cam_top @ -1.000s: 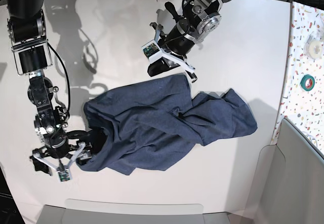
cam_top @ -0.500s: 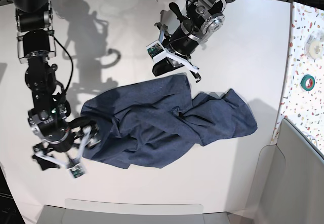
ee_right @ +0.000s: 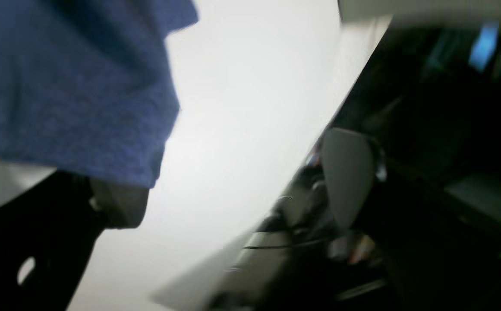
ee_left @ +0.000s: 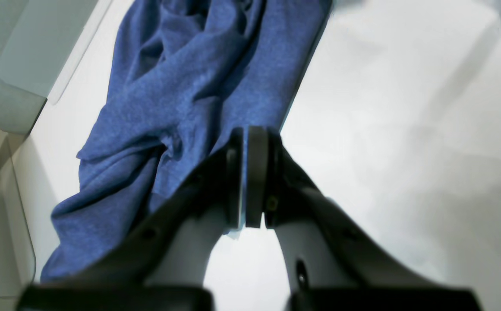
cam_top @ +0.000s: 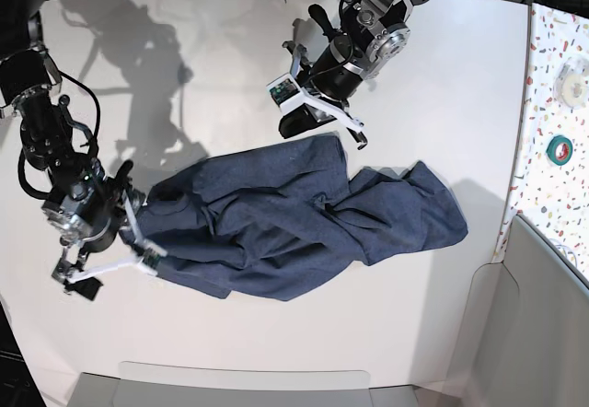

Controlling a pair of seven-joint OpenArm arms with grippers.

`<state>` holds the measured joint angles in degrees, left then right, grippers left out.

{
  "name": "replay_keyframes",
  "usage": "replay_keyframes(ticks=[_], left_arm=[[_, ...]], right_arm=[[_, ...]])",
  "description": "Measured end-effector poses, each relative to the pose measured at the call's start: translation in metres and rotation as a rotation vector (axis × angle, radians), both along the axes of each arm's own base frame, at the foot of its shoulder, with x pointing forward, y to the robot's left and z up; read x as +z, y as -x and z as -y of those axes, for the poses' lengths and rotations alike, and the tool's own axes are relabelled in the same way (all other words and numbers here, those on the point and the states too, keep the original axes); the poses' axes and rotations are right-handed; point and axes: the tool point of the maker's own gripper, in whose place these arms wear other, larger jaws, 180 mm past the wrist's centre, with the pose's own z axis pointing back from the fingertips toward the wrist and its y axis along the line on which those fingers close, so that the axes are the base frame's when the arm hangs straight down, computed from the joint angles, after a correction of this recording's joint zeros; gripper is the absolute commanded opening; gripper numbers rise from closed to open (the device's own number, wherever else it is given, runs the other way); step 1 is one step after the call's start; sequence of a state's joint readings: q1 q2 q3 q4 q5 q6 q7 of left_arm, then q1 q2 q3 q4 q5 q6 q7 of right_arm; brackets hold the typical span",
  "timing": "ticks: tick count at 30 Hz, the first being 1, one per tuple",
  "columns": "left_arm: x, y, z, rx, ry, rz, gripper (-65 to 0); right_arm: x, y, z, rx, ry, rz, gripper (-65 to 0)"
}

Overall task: Layout the t-shirt on the table in an organized manner, then fold the t-shirt properly
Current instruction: 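Drag the t-shirt edge outward with the right gripper and release, then regrasp the t-shirt edge with the right gripper and pull it outward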

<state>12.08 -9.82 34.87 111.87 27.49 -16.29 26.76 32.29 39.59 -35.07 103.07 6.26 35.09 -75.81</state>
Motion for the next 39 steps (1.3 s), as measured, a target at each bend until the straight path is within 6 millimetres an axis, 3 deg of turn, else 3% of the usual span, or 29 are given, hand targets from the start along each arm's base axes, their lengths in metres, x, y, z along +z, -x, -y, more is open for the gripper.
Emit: replay_keyframes(ticks=[4, 9, 14, 17, 20, 24, 29, 31, 33, 36, 37, 39], left_arm=[[0.0, 0.0, 0.0, -0.001, 0.0, 0.001, -64.9], [0.0, 0.0, 0.0, -0.002, 0.0, -0.001, -64.9], [0.0, 0.001, 0.001, -0.005, -0.001, -0.002, -64.9], [0.0, 0.001, 0.001, -0.005, -0.001, -0.002, -64.9], [-0.002, 0.001, -0.001, -0.007, -0.009, -0.001, -64.9], [-0.009, 0.006, -0.008, -0.01, -0.037, -0.014, -64.9], [-0.01, 0.008, -0.007, -0.015, -0.035, -0.02, -64.9], [-0.01, 0.008, -0.007, -0.014, -0.033, -0.02, -64.9], [-0.011, 0.008, -0.008, -0.012, -0.036, -0.021, -64.9], [-0.012, 0.009, -0.009, -0.01, -0.038, -0.026, -64.9], [-0.011, 0.008, -0.008, -0.011, -0.036, -0.023, -64.9], [-0.011, 0.007, -0.008, -0.011, -0.037, -0.022, -64.9]], right_arm=[[-0.026, 0.016, -0.006, 0.09, 0.091, -0.097, -4.3], [-0.041, 0.028, 0.001, 0.131, 0.197, -0.145, -4.3], [-0.069, 0.046, -0.012, 0.211, 0.241, -0.227, -4.3], [-0.072, 0.048, -0.017, 0.24, 0.255, -0.241, -4.3], [-0.052, 0.035, -0.005, 0.197, 0.24, -0.19, -4.3], [0.025, 0.011, 0.024, 0.081, 0.125, 0.017, -4.3], [0.098, 0.01, 0.02, 0.062, -0.417, 0.182, -4.3], [0.108, -0.001, 0.025, -0.008, -0.633, 0.25, -4.3], [0.08, -0.017, 0.023, -0.148, -0.778, 0.243, -4.5], [-0.008, -0.032, -0.014, -0.32, -0.896, 0.084, -6.5], [-0.041, -0.032, -0.031, -0.363, -0.873, 0.017, -10.0], [-0.071, -0.037, -0.067, -0.328, -0.813, -0.023, -22.2]])
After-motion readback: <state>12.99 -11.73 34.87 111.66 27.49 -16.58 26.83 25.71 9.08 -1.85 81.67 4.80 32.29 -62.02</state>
